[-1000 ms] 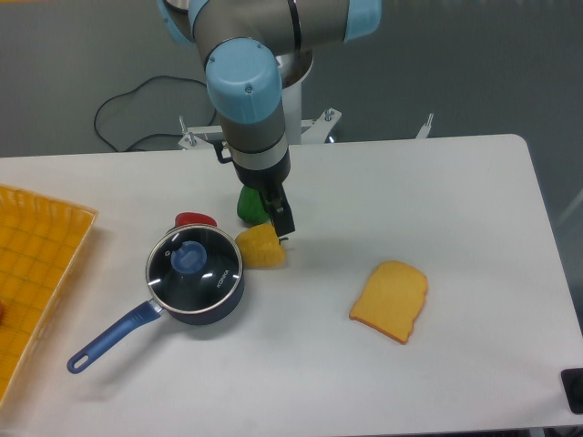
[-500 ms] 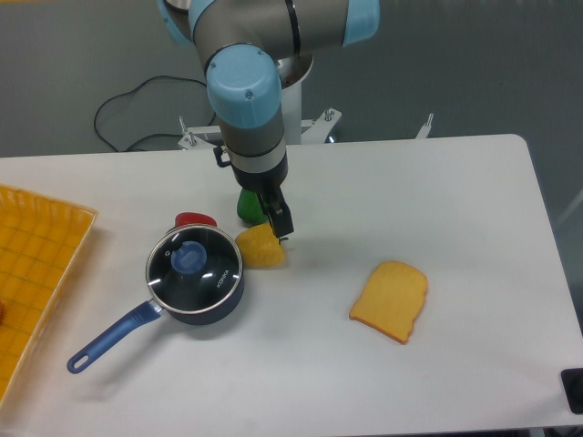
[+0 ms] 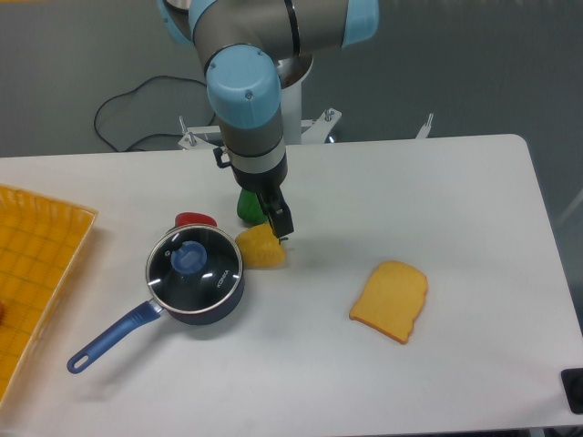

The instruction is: Open the lid

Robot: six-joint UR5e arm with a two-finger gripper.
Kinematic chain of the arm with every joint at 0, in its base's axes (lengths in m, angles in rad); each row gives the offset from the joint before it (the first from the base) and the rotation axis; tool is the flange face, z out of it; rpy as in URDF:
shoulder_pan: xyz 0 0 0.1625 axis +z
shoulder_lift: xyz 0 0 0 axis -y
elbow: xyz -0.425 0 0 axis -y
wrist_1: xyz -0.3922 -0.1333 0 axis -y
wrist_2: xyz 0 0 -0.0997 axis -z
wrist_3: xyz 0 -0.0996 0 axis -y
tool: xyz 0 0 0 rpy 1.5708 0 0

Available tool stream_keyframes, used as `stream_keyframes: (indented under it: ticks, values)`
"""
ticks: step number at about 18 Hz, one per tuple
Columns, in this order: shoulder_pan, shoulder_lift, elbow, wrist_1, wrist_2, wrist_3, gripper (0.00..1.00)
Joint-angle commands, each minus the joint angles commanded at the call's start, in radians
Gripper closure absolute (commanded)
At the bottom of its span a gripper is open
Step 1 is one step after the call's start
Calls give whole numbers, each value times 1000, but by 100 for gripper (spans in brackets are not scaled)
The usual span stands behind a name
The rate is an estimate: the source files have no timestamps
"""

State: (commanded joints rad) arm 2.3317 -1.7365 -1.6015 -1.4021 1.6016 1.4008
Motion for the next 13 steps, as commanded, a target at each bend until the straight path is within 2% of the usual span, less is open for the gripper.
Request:
stream_keyframes:
  ticks: [4,11,13]
  values:
    - [-17,-5,-3,2,-48,-150,0]
    - [-18,0,-5,0,-74,-247,0]
    - [-20,6,-5,0,-124,-313,0]
